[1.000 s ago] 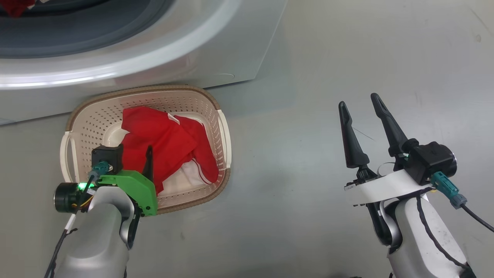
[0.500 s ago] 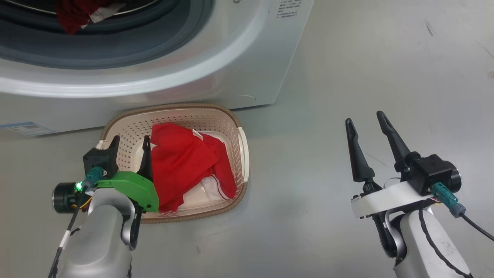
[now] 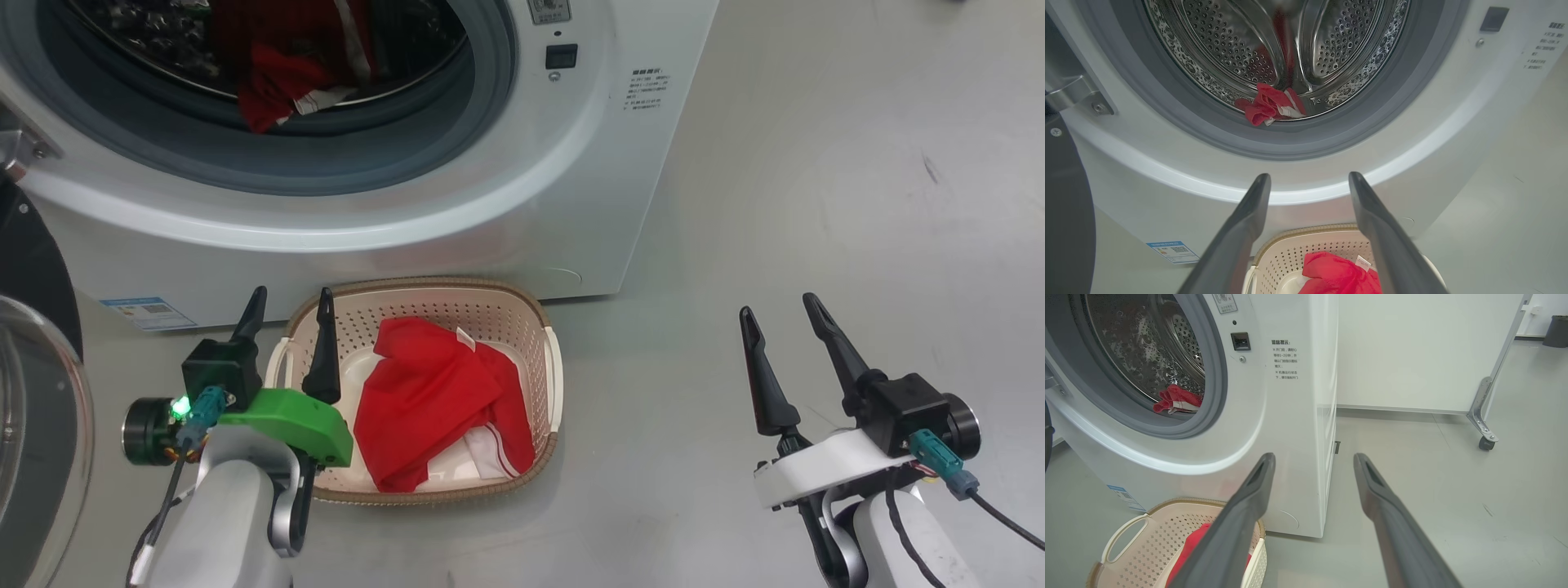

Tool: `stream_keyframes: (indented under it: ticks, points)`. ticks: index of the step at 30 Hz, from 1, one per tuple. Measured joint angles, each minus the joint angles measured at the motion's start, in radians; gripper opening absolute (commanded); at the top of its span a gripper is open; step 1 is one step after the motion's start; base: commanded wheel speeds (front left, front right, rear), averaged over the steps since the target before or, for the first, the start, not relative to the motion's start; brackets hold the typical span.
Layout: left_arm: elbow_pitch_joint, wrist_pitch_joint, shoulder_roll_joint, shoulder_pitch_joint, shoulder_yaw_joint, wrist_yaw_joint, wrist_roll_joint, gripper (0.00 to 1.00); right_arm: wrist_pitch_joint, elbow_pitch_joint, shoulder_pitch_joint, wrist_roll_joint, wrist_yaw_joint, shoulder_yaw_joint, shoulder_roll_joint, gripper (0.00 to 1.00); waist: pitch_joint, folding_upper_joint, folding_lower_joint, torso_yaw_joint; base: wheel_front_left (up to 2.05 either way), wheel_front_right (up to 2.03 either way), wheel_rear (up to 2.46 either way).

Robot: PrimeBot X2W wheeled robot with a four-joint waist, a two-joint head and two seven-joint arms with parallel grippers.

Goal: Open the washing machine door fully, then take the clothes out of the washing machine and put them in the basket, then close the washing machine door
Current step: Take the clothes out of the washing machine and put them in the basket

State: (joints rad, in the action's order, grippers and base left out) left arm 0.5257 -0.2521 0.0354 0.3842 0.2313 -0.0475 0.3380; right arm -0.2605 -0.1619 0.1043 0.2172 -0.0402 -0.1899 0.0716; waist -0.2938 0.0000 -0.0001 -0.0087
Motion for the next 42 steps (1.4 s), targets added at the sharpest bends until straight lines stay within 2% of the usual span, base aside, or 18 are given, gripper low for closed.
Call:
stream_keyframes:
  ticks: [9, 18, 31, 36, 42]
  points:
    - [-0.100, 0.000, 0.000, -0.117, 0.004, -0.009, -0.023, 1.00, 0.000, 0.002, -0.053, -0.008, 0.001, 0.000, -0.002, 1.00, 0.094, 0.0000, 0.0000, 0.029, 0.00, 0.00, 0.00]
    - [-0.173, 0.000, 0.003, -0.217, 0.007, -0.021, -0.028, 1.00, 0.000, 0.011, -0.110, -0.009, 0.023, 0.016, -0.004, 1.00, 0.167, 0.0000, 0.0000, 0.048, 0.00, 0.00, 0.00]
    - [-0.245, 0.000, 0.026, -0.316, 0.002, -0.037, -0.051, 1.00, 0.000, 0.021, -0.183, -0.009, 0.036, 0.012, -0.009, 1.00, 0.242, 0.0000, 0.0000, 0.043, 0.00, 0.00, 0.00]
    - [-0.276, 0.005, 0.030, -0.351, 0.002, -0.041, -0.053, 1.00, 0.000, 0.031, -0.211, -0.009, 0.052, 0.015, -0.009, 1.00, 0.272, 0.0000, 0.0000, 0.039, 0.00, 0.00, 0.00]
    - [-0.317, 0.023, 0.031, -0.384, 0.001, -0.046, -0.053, 1.00, 0.000, 0.042, -0.238, -0.009, 0.053, 0.010, -0.010, 1.00, 0.289, 0.0000, 0.0000, 0.041, 0.00, 0.00, 0.00]
